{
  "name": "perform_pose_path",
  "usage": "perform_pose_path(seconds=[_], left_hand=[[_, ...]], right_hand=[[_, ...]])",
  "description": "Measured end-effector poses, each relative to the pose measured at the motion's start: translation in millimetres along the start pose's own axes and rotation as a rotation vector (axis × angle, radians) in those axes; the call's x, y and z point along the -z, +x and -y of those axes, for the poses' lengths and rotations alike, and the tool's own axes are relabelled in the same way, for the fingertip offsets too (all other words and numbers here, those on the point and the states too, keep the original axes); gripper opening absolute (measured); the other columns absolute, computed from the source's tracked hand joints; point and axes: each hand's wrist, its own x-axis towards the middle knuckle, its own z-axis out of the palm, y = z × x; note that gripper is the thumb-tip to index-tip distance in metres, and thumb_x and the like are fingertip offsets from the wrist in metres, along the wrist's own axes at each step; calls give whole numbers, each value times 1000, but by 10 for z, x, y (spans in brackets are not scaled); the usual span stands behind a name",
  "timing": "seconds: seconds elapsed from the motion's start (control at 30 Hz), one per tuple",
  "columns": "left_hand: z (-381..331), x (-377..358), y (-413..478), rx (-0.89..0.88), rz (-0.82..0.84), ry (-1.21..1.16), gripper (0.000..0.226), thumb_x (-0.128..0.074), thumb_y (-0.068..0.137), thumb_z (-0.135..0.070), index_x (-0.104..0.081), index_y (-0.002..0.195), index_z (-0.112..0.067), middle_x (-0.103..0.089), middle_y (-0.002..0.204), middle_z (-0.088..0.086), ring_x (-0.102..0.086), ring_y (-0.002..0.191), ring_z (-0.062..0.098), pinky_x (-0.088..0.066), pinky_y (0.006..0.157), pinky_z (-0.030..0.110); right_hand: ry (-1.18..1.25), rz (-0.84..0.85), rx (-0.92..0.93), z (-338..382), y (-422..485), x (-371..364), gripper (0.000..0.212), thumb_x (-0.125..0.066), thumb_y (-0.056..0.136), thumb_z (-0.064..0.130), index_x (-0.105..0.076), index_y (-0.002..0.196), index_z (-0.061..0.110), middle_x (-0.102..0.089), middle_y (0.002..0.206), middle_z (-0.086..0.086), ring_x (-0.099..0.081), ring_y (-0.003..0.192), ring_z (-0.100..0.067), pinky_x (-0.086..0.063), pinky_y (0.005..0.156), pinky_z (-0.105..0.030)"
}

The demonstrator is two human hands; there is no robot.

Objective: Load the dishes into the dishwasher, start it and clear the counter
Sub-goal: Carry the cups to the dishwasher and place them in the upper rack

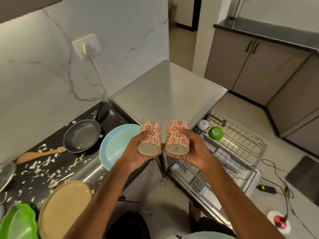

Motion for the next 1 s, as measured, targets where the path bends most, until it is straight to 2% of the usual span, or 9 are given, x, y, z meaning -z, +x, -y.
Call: perform_pose_path(seconds=[0.07, 0.17, 0.27, 0.43, 0.57, 0.67, 0.73, 0.83, 1.0], left_hand=[[83, -287, 249, 31, -4, 12, 62, -75, 87, -27, -51, 140, -9, -65, 122, 20, -65, 106, 34, -56, 86, 49], [223, -638, 571, 81, 8, 77, 58, -72, 89, -29, -52, 139, -9, -67, 119, 19, -65, 105, 35, -55, 83, 47], [380, -924, 847, 127, 27, 212, 52, -68, 91, -31, -54, 136, -8, -70, 115, 20, -66, 101, 34, -54, 85, 46], [606, -1263, 1351, 232, 32, 414, 64, -75, 83, -41, -55, 136, -11, -70, 121, 18, -69, 108, 34, -52, 96, 47], [736, -1490, 1791, 336, 39, 507, 63, -79, 80, -41, -55, 132, -14, -72, 118, 15, -70, 108, 33, -55, 91, 46], [864, -1551, 2175, 365, 12, 601, 81, -90, 62, -47, -57, 130, -17, -73, 118, 12, -69, 111, 33, -56, 94, 52], [956, -1555, 2427, 368, -25, 673, 91, -95, 51, -50, -58, 129, -21, -73, 117, 8, -70, 109, 30, -57, 92, 54], [1131, -1503, 2767, 341, -85, 820, 87, -96, 51, -47, -60, 128, -27, -71, 119, 3, -71, 104, 25, -61, 83, 51], [1500, -1409, 3179, 171, -108, 1152, 76, -94, 57, -41, -59, 124, -31, -61, 114, -9, -62, 95, 7, -62, 73, 31]], right_hand=[[-4, -62, 47, 302, -41, 223, 54, -71, 89, 24, -54, 137, 5, -68, 122, -23, -65, 115, -42, -52, 96, -63], [15, -169, 71, 653, -87, 585, 52, -71, 89, 30, -57, 133, 5, -69, 118, -21, -65, 108, -36, -50, 99, -58], [77, -242, 105, 841, -93, 980, 60, -73, 88, 38, -57, 134, 3, -68, 122, -23, -65, 105, -35, -49, 99, -54], [187, -355, 103, 942, -16, 1576, 59, -75, 88, 40, -57, 133, 7, -64, 131, -25, -63, 110, -37, -46, 106, -57], [205, -481, 45, 986, 89, 1915, 66, -81, 82, 35, -55, 136, 8, -66, 130, -24, -66, 109, -36, -57, 91, -51], [193, -553, 26, 1015, 198, 2147, 62, -81, 81, 30, -58, 134, 9, -71, 120, -19, -68, 104, -34, -58, 86, -48], [163, -633, 25, 1038, 289, 2291, 63, -83, 75, 29, -60, 131, 12, -72, 118, -17, -68, 107, -33, -57, 92, -52], [123, -752, 30, 1043, 449, 2501, 66, -87, 70, 29, -60, 129, 18, -70, 122, -17, -67, 113, -37, -57, 92, -54], [61, -903, 45, 927, 778, 2889, 53, -83, 79, 28, -60, 126, 21, -70, 119, -13, -68, 107, -34, -60, 80, -48]])
